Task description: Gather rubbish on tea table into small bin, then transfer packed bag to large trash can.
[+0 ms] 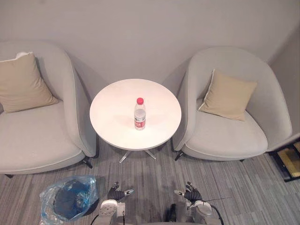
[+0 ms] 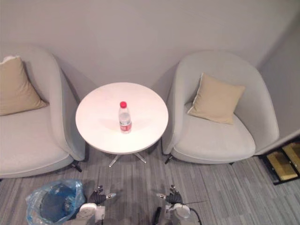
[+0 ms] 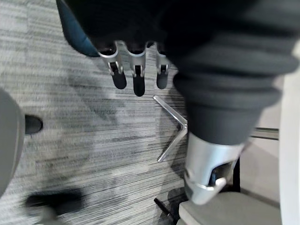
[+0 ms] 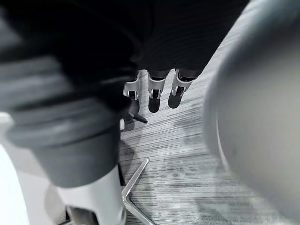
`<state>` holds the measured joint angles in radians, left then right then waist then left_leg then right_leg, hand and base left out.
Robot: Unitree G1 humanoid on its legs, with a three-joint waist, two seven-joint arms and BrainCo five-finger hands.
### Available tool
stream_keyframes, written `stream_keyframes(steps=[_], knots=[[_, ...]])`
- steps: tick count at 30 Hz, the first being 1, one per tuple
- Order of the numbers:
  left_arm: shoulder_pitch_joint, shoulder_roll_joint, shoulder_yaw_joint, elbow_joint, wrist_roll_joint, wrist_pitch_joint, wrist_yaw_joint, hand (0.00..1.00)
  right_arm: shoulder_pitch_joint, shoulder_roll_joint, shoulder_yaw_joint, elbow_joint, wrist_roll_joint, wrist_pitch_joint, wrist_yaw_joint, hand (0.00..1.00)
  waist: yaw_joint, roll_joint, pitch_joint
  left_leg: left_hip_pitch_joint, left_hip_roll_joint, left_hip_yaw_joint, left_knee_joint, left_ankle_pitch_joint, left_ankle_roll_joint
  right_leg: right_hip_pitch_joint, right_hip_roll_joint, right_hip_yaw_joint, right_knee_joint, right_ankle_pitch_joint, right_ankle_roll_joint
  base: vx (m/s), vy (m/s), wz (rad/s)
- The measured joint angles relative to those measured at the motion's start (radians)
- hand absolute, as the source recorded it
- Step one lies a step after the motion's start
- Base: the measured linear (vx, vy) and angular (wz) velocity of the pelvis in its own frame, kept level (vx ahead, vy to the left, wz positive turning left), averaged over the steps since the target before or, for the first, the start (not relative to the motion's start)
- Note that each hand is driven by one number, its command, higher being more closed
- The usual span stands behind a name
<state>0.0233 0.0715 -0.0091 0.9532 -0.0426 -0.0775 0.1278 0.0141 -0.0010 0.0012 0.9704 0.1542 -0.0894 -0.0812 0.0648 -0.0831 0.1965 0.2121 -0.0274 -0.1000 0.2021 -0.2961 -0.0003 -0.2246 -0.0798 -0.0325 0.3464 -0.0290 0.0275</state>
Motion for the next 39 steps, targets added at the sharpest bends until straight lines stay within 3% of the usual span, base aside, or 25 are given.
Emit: stream_keyframes(steps=[2,3,5,6,8,9,12,13,14,16,18,23,30,39], knots=[[-0.002,-0.031,0.025,0.022,0.002,0.0,0.002,0.0,-0.011,-0.014,-0.012,0.001,0.002,-0.001,-0.002,0.0,-0.003,0.066,-0.005,-0.006,0.047,-0.04,0.066,-0.035,-0.019,0.021,0.014,-0.065,0.046,-0.057,-0.016,0.36,-0.282,0.49],[0.004,-0.046,0.032,0.023,0.003,0.0,0.003,0.0,-0.001,-0.024,-0.018,-0.007,0.002,-0.003,-0.001,0.0,-0.008,0.083,-0.013,-0.039,0.07,-0.053,0.128,-0.036,-0.023,0.049,0.027,-0.103,0.012,-0.076,-0.026,0.31,-0.229,0.6],[0.002,-0.054,0.032,0.019,0.003,0.0,0.003,0.0,0.005,-0.029,-0.018,-0.016,0.002,-0.006,-0.004,0.0,-0.008,0.101,-0.02,-0.091,0.081,-0.044,0.237,-0.03,-0.035,0.074,0.039,-0.131,-0.013,-0.088,-0.04,0.28,-0.191,0.51],[-0.005,-0.057,0.034,0.009,0.003,0.0,0.003,0.0,0.006,-0.036,-0.016,-0.015,0.004,-0.006,-0.009,0.0,-0.005,0.102,-0.011,-0.169,0.094,-0.024,0.401,0.001,-0.092,0.114,0.047,-0.15,-0.046,-0.093,-0.05,0.33,-0.207,0.52],[-0.008,-0.052,0.032,-0.003,0.003,-0.004,0.003,0.0,0.01,-0.034,-0.015,-0.013,0.004,-0.005,-0.014,0.0,0.002,0.098,0.001,-0.235,0.134,0.054,0.514,-0.01,-0.105,0.177,0.049,-0.172,-0.085,-0.099,-0.062,0.25,-0.118,0.32],[-0.011,-0.051,0.029,-0.009,0.004,-0.004,0.003,0.0,0.015,-0.041,-0.016,-0.014,0.004,-0.006,-0.021,0.0,-0.002,0.087,0.007,-0.272,0.151,0.118,0.49,-0.036,-0.08,0.223,0.041,-0.184,-0.12,-0.099,-0.062,0.19,-0.048,0.16],[-0.014,-0.05,0.015,-0.011,0.013,-0.004,0.003,0.0,0.014,-0.041,-0.016,-0.019,0.004,-0.008,-0.031,0.0,-0.002,0.082,0.009,-0.307,0.135,0.145,0.31,-0.035,-0.082,0.249,0.015,-0.184,-0.153,-0.091,-0.048,0.15,0.032,0.04],[-0.017,-0.051,0.0,-0.01,0.021,-0.004,0.003,0.0,0.017,-0.044,-0.014,-0.025,0.003,-0.012,-0.036,0.0,-0.003,0.091,0.004,-0.313,0.131,0.14,0.167,0.035,-0.083,0.25,0.014,-0.182,-0.168,-0.085,-0.031,0.14,0.133,-0.04],[-0.02,-0.053,-0.012,-0.006,0.021,-0.003,0.001,0.0,0.023,-0.05,-0.006,-0.037,0.003,-0.011,-0.04,0.0,-0.001,0.112,0.004,-0.322,0.138,0.131,0.101,0.152,-0.092,0.252,0.027,-0.175,-0.176,-0.084,-0.016,0.16,0.154,-0.13],[-0.026,-0.025,-0.019,0.006,0.022,-0.003,0.003,0.0,0.028,-0.035,0.037,-0.078,-0.003,-0.011,-0.04,0.0,0.001,0.074,0.003,-0.294,0.103,0.145,0.066,0.161,-0.078,0.262,-0.002,-0.15,-0.196,-0.08,0.014,0.12,0.131,-0.1],[-0.028,-0.002,-0.034,0.017,0.023,-0.002,0.003,0.0,0.038,-0.031,0.061,-0.133,-0.025,-0.011,-0.041,0.0,0.0,0.055,-0.001,-0.278,0.082,0.157,0.036,0.169,-0.066,0.267,-0.021,-0.144,-0.211,-0.076,0.023,0.09,0.124,-0.04],[-0.007,0.017,-0.049,0.021,0.042,-0.003,0.004,0.0,0.073,-0.04,0.118,-0.365,-0.079,-0.005,-0.062,0.0,0.001,0.05,-0.012,-0.206,0.046,0.18,-0.061,0.198,-0.039,0.294,-0.047,-0.122,-0.25,-0.064,0.043,0.05,0.074,-0.1],[0.015,0.036,-0.059,0.021,0.047,-0.004,0.005,0.0,0.182,-0.083,0.18,-0.646,-0.231,-0.036,-0.065,0.0,-0.004,0.036,-0.024,-0.173,0.04,0.173,-0.131,0.234,-0.041,0.302,-0.042,-0.121,-0.267,-0.06,0.044,0.0,-0.005,0.0],[0.025,0.041,-0.059,0.019,0.064,-0.021,0.004,0.0,0.188,-0.085,0.228,-0.736,-0.355,-0.069,-0.053,0.0,0.0,0.025,-0.033,-0.146,0.032,0.167,-0.198,0.272,-0.036,0.315,-0.043,-0.122,-0.302,-0.037,0.047,-0.02,0.001,0.0]])
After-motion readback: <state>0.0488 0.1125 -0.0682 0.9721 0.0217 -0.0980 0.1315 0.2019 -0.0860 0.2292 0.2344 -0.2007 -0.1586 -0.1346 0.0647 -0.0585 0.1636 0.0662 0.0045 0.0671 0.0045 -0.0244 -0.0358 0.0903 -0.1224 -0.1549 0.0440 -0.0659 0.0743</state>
